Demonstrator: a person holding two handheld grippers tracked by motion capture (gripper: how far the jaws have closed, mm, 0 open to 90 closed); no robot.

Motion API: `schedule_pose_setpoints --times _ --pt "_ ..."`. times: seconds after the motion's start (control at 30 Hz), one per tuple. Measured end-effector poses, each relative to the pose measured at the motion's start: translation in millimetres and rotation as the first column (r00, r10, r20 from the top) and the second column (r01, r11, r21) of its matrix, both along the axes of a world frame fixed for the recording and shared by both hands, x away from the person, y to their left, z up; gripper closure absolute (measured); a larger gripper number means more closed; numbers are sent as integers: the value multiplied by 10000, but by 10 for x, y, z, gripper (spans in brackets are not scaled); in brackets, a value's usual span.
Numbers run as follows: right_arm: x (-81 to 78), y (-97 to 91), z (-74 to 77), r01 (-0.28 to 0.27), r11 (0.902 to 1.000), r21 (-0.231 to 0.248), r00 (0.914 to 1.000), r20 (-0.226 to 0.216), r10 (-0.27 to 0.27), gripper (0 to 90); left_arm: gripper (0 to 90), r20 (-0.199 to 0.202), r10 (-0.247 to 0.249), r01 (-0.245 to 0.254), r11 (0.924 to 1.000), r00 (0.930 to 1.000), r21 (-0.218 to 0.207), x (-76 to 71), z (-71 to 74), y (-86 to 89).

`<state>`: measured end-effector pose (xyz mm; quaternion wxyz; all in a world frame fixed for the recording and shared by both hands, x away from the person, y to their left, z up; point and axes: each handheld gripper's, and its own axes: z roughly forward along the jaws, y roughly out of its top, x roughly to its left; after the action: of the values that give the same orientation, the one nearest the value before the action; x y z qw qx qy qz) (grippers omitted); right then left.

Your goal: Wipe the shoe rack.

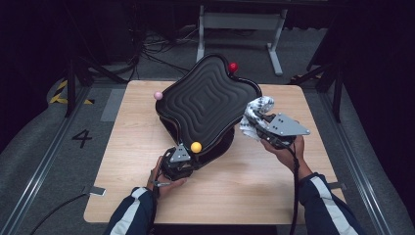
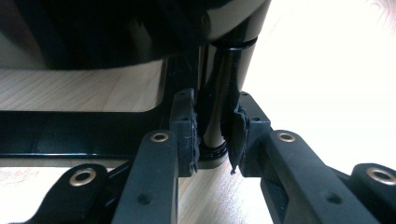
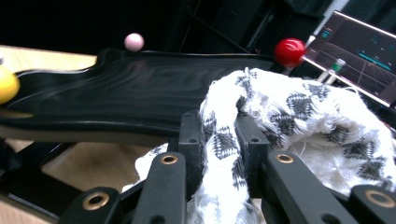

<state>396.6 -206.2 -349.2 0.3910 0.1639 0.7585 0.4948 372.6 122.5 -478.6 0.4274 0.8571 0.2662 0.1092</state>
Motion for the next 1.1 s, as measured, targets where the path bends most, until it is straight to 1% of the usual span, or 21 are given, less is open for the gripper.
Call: schedule_pose_setpoints --times 0.1,0.17,0.27,0.4,0.5,0.57,0.6,0.67,0.7,0.77,0.9,1.0,1.03,1.1 --pt "33 -71 28 248 9996 166 9997 12 -248 760 733 -43 -9 9 10000 10000 -15 -2 0 -1" --pt "61 -136 55 438 9983 387 9990 -35 -437 759 733 -15 -11 11 10000 10000 -5 1 0 0" --pt "74 -183 77 519 9967 622 9986 -164 -509 759 733 -24 -10 10 10000 10000 -9 1 0 0" --pt "46 -136 68 432 9980 458 9990 -108 -428 758 733 -37 -12 12 10000 10000 -9 -2 0 -1" --pt "12 -57 43 203 9996 182 9998 -22 -202 756 732 -14 -14 14 10000 10000 -1 1 0 0" --pt "-14 8 12 -69 10000 55 9999 -123 69 756 732 -7 -15 15 10000 10000 -3 1 0 0" --pt "-39 85 -27 -305 9994 -168 9994 -171 302 756 733 -4 -15 15 10000 10000 0 1 0 0" --pt "-49 117 -43 -357 9991 -213 9993 -138 354 756 733 -54 -12 12 10000 10000 -6 -4 0 -1" --pt "-66 168 -68 -515 9982 -307 9985 -216 509 756 733 -43 -11 11 10000 10000 -5 -3 0 -1" --pt "-99 279 -119 -814 9950 -579 9964 -266 800 756 733 -30 -13 13 10000 10000 1 -3 0 -1" --pt "-159 463 -213 -1333 9873 -868 9904 -475 1295 756 733 -48 3 -3 10000 10000 15 -6 0 -2" --pt "-241 627 -277 -1814 9768 -1141 9827 -597 1755 756 733 -48 9 -9 10000 10000 4 -6 0 -2" --pt "-241 627 -277 -1814 9768 -1141 9827 -597 1755 756 733 -48 9 -9 10000 10000 4 -6 0 -2" --pt "-314 745 -315 -2223 9667 -1267 9742 -682 2150 756 733 -75 -1 2 10000 10000 63 -6 4 -1"
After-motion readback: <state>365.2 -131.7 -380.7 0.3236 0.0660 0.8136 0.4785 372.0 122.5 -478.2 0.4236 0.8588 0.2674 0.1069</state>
